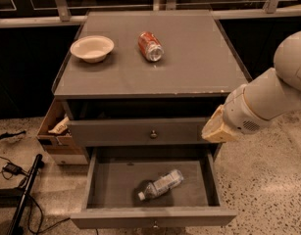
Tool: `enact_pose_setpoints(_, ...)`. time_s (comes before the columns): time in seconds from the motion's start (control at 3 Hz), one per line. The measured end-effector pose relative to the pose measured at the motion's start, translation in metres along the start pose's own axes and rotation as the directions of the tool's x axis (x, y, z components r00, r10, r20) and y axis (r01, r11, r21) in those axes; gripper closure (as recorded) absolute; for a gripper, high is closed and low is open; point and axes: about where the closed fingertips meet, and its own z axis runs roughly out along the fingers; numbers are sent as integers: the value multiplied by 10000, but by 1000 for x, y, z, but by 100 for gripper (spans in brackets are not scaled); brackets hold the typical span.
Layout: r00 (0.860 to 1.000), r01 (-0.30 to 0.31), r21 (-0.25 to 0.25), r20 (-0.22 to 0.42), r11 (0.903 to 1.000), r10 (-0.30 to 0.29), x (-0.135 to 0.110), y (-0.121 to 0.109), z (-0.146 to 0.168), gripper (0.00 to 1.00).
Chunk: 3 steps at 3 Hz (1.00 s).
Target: Pick blue plastic bottle from middle drawer and place on counter
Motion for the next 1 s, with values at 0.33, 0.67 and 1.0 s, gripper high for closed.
enact_pose_setpoints(0.33, 10000, 8, -7, -11, 10000, -8, 0, 0, -1, 100)
enact_pose_setpoints(0.67, 9999, 121, -318, 110, 9994, -118, 11, 9, 23, 100)
enact_pose_setpoints(1.0, 9981, 156, -874, 608, 9960, -103, 34, 28, 78, 100)
